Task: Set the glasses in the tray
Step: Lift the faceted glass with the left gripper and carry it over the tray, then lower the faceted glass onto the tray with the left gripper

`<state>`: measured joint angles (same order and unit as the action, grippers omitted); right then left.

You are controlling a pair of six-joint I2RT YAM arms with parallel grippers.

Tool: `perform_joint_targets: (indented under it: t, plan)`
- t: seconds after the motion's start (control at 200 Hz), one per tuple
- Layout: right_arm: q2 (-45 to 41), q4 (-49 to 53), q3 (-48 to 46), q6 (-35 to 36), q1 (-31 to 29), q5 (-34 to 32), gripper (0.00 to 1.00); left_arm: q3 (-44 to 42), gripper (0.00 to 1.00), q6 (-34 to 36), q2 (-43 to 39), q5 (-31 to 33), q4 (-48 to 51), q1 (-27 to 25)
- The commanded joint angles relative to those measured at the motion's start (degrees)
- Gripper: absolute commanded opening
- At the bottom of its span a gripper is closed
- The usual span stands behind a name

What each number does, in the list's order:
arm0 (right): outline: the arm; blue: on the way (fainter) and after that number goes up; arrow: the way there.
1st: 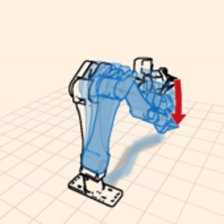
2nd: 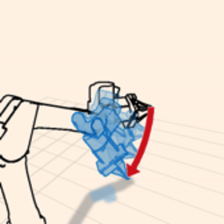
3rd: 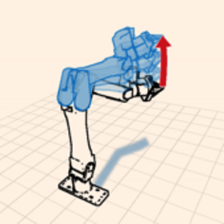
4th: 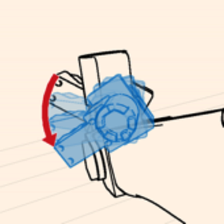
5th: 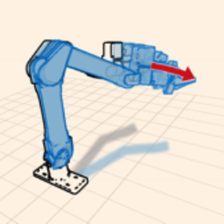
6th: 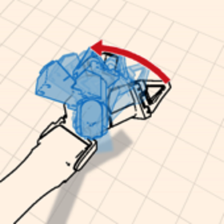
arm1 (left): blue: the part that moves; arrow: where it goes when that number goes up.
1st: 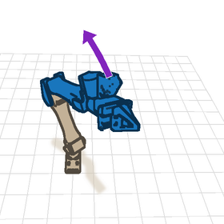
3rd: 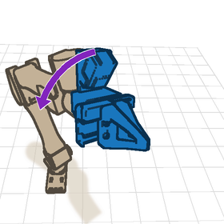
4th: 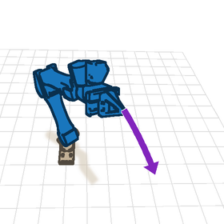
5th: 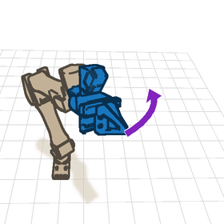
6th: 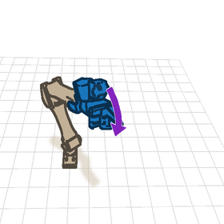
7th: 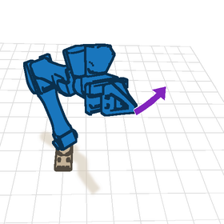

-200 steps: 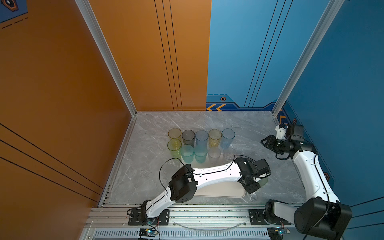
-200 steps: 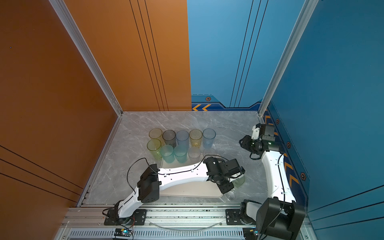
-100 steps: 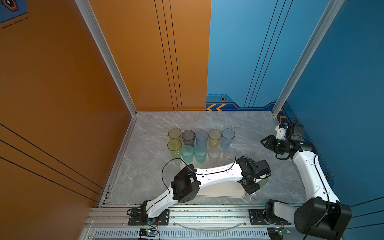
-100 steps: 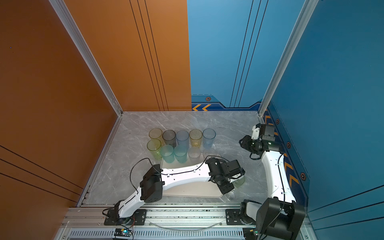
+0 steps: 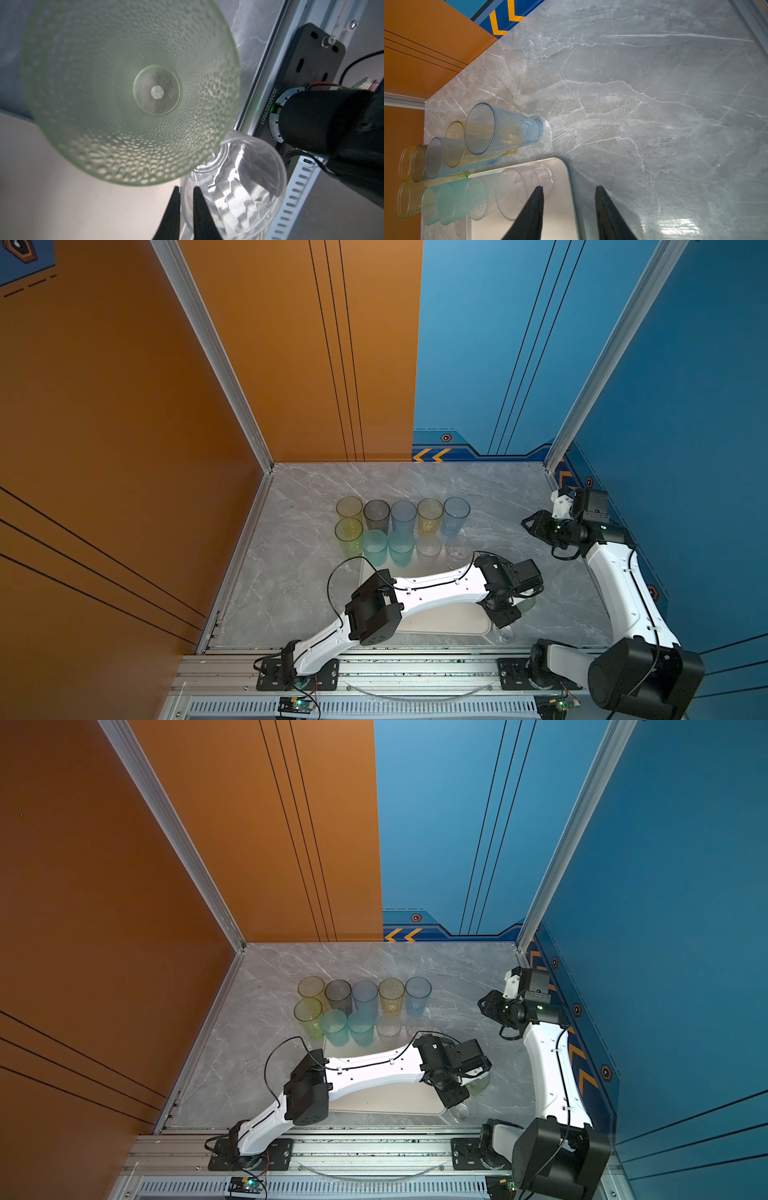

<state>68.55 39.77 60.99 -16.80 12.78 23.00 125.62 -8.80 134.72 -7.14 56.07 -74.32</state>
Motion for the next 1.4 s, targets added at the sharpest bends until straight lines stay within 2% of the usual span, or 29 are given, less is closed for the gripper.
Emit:
perform_joint_targets:
  t: [0.0, 0.17, 0.451, 0.886, 1.132, 1.392]
  plan:
    - [-1.18, -1.1, -0.74, 0.71, 0.14, 1.3, 0.4, 2.04, 0.09, 0.86, 1.34, 0.06, 2.68, 0.23]
    - [-0.97, -1.14, -0.77, 0.71, 0.13, 1.43, 0.4, 2.22, 0.03, 1.01, 1.01, 0.95, 3.71, 0.32]
    - [-0.94, -1.15, -0.7, 0.76, 0.14, 1.35, 0.4, 0.17, 0.02, 1.83, -2.97, 4.16, 4.13, 0.59]
    - [-0.97, -1.11, -0.91, 0.71, 0.01, 1.25, 0.4, -7.81, 0.01, 2.25, -10.62, 7.51, 5.21, 2.88]
    - [-0.95, -1.01, -0.76, 0.8, -0.38, 1.17, 0.4, -10.63, 0.01, 3.56, -12.46, 11.61, 6.27, 6.39]
    - [-0.87, -0.92, -0.71, 0.89, -0.56, 0.9, 0.4, -8.79, 0.01, 6.64, -10.55, 14.69, 6.89, 10.44]
